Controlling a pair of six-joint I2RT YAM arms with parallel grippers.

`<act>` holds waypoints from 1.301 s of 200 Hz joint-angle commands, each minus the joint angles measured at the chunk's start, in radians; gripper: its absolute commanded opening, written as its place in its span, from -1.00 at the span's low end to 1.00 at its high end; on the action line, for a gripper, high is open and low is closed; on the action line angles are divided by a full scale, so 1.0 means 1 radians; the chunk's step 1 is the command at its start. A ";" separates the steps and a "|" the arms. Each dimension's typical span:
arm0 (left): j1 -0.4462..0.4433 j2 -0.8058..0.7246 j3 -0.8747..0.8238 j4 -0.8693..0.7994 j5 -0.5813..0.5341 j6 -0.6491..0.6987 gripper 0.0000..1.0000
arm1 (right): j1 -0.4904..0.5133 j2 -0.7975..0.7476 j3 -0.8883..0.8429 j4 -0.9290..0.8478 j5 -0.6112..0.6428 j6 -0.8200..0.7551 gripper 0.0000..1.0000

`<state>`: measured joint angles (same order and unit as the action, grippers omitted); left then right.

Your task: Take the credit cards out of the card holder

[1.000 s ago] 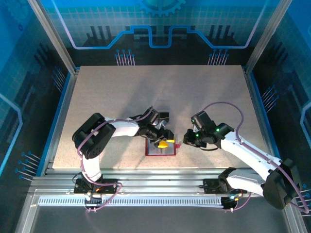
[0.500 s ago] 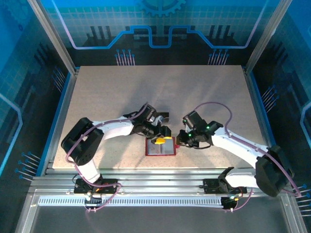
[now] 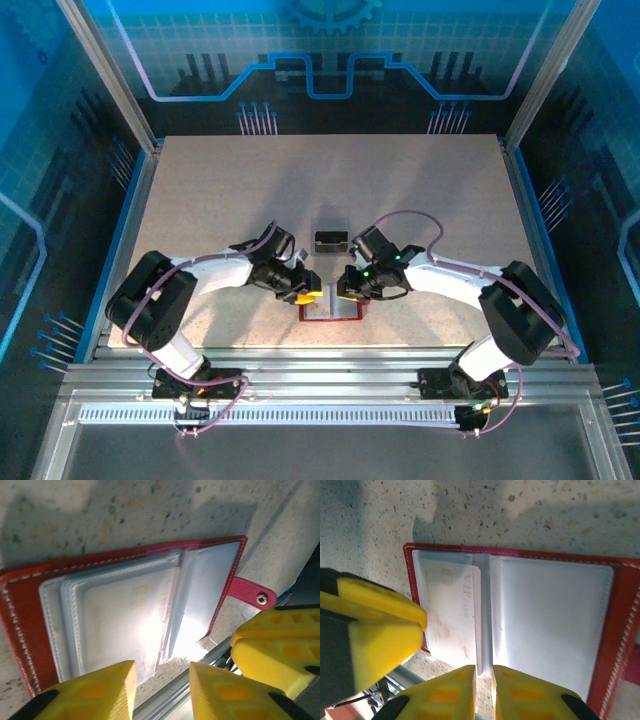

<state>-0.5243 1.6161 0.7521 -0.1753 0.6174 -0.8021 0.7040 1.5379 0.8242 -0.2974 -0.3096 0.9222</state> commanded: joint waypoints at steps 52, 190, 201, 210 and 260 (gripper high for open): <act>0.004 0.022 -0.020 0.004 0.005 0.051 -0.56 | 0.023 0.088 -0.027 0.190 -0.080 0.077 -0.69; 0.004 0.034 -0.018 -0.052 -0.031 0.082 -0.55 | 0.029 0.152 -0.039 0.256 -0.114 0.087 -0.63; 0.004 0.033 -0.017 -0.052 -0.031 0.081 -0.55 | 0.030 0.154 -0.040 0.256 -0.115 0.090 -0.63; 0.004 0.031 -0.019 -0.052 -0.031 0.079 -0.55 | 0.031 0.158 -0.041 0.257 -0.117 0.088 -0.63; 0.004 0.027 -0.020 -0.050 -0.031 0.076 -0.55 | 0.031 0.167 -0.037 0.234 -0.108 0.078 -0.63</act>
<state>-0.5243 1.6524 0.7425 -0.1825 0.6064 -0.7486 0.7200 1.6867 0.7979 -0.0513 -0.4057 0.9993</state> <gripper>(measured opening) 0.225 0.185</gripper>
